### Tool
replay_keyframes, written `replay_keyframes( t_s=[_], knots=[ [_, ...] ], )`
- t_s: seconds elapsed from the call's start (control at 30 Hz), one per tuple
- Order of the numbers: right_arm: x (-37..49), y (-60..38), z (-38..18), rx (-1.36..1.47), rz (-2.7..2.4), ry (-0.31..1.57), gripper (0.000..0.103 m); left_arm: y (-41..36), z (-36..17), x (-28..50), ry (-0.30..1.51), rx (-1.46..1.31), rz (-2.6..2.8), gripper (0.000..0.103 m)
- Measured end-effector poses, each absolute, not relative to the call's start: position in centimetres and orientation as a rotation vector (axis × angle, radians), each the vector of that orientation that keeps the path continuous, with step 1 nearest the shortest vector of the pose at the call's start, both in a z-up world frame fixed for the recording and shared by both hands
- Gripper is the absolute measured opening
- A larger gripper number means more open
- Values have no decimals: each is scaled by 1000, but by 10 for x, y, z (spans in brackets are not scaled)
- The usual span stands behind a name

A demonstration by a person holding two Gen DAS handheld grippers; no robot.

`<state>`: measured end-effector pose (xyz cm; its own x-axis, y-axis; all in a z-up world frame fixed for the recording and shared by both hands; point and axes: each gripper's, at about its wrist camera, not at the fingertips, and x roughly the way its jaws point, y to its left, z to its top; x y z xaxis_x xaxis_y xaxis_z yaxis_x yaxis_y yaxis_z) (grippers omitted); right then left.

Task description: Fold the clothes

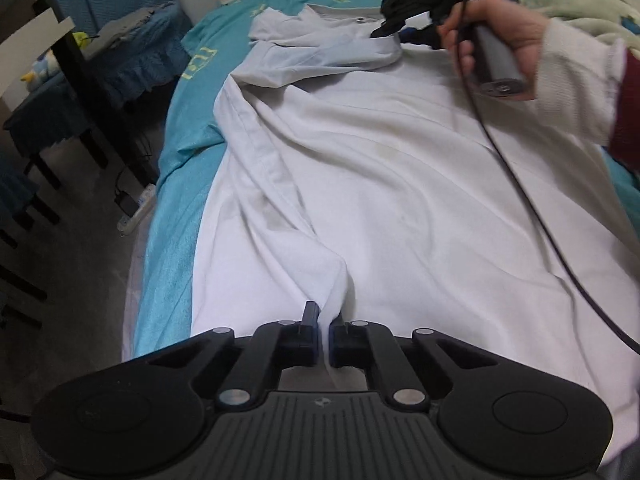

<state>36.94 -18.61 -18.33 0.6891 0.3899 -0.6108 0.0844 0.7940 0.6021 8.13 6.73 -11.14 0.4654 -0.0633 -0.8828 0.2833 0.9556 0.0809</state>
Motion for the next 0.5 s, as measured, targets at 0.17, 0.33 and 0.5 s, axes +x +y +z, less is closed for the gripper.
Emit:
replay_keyframes(
  t_s=[0.17, 0.33, 0.5],
  knots=[
    [363, -192, -176, 601, 169, 775, 5, 79, -69, 65, 1092, 190, -286, 3],
    [356, -226, -163, 660, 123, 718, 5, 69, -67, 42, 1162, 252, -348, 3],
    [347, -264, -183, 808, 69, 740, 5, 50, -93, 37, 1248, 329, -350, 5]
  ],
)
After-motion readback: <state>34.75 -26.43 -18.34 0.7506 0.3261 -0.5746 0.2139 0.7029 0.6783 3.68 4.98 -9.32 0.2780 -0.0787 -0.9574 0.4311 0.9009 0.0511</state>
